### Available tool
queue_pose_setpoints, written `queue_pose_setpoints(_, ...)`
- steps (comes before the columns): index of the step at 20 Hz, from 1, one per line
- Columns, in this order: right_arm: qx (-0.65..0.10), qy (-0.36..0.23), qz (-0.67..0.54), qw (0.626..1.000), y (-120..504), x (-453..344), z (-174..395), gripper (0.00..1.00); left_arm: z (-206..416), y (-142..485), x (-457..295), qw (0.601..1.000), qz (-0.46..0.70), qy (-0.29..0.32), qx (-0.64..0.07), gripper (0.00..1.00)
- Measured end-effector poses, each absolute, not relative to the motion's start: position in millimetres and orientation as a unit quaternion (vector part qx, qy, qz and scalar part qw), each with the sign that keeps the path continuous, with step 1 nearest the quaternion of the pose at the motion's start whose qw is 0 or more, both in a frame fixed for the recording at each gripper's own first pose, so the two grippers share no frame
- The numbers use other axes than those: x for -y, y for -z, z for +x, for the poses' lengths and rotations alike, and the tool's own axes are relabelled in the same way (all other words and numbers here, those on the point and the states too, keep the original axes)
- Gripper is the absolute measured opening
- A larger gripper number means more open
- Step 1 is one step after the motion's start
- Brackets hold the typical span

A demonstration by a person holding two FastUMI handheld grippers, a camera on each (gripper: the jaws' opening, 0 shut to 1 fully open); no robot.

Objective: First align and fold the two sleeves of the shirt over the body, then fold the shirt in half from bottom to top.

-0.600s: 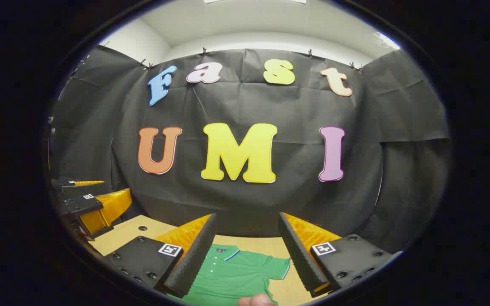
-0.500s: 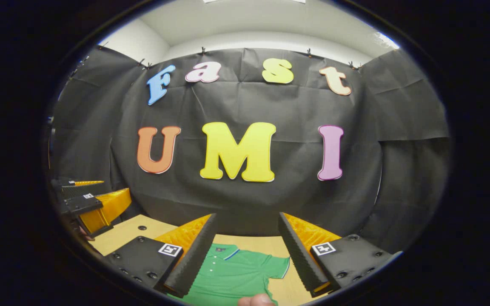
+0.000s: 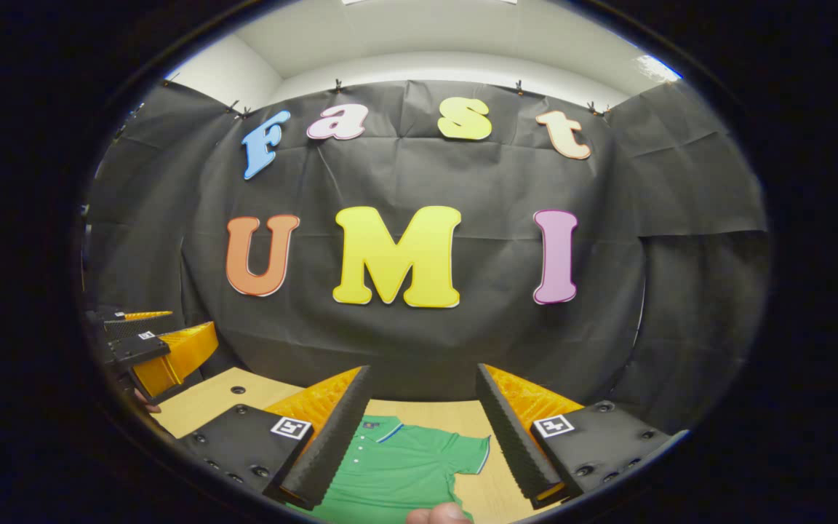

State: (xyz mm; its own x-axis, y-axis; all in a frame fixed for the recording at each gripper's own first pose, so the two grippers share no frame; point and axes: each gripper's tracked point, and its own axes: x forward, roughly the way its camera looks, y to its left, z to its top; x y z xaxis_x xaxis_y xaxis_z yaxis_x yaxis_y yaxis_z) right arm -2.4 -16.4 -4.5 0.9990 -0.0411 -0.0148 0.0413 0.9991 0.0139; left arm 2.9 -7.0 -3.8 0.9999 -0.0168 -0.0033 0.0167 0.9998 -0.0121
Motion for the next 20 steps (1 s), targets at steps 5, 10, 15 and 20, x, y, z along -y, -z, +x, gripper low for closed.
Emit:
queue_pose_setpoints(5,-0.012,0.032,0.005,0.999,5,21,0,0.95,6,8,12,1.000,-0.010,0.023,-0.003,0.98)
queue_pose_setpoints(10,-0.016,0.047,0.010,0.999,8,34,2,0.94,11,9,15,0.999,-0.004,0.031,-0.004,1.00)
queue_pose_setpoints(15,-0.031,0.050,0.016,0.998,18,42,10,0.92,14,13,12,1.000,-0.007,0.026,-0.008,0.98)
queue_pose_setpoints(20,-0.049,0.040,0.020,0.998,33,46,22,0.92,13,23,2,1.000,-0.008,0.011,-0.016,0.98)
